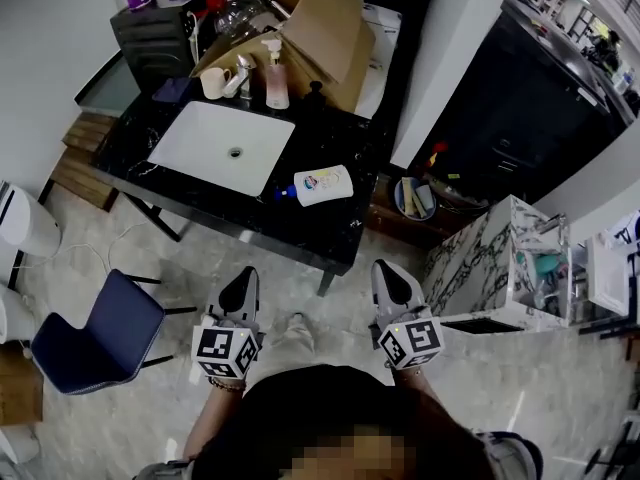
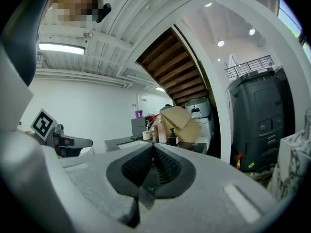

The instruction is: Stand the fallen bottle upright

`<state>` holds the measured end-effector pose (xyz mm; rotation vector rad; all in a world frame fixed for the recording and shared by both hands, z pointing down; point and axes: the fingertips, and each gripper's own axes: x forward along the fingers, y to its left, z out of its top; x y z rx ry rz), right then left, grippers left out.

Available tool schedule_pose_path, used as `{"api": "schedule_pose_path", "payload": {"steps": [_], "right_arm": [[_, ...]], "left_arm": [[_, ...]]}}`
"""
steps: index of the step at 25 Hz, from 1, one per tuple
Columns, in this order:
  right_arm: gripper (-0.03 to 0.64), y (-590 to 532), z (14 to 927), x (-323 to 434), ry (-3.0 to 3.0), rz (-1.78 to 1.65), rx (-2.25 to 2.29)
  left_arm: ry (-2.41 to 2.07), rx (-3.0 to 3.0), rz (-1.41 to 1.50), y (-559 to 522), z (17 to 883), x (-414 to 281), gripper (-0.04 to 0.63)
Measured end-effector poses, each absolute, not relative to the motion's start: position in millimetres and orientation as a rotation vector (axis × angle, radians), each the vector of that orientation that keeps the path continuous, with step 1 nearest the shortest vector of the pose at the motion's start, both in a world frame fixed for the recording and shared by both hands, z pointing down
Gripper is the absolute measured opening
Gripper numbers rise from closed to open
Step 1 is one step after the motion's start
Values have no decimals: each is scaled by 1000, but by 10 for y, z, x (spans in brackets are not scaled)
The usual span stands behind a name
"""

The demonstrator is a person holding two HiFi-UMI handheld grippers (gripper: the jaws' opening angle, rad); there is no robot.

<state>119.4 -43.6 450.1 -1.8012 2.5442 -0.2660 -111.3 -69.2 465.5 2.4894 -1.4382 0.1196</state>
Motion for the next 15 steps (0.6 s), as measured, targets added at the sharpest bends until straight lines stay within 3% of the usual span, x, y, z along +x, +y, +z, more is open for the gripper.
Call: {"api": "schedule_pose_path", "payload": {"steps": [15], "right_arm": [[5, -1679, 4492, 1183, 2659, -167, -1777]], "left_arm": [[-1479, 2439, 132, -1691, 4759, -1284, 11]]}}
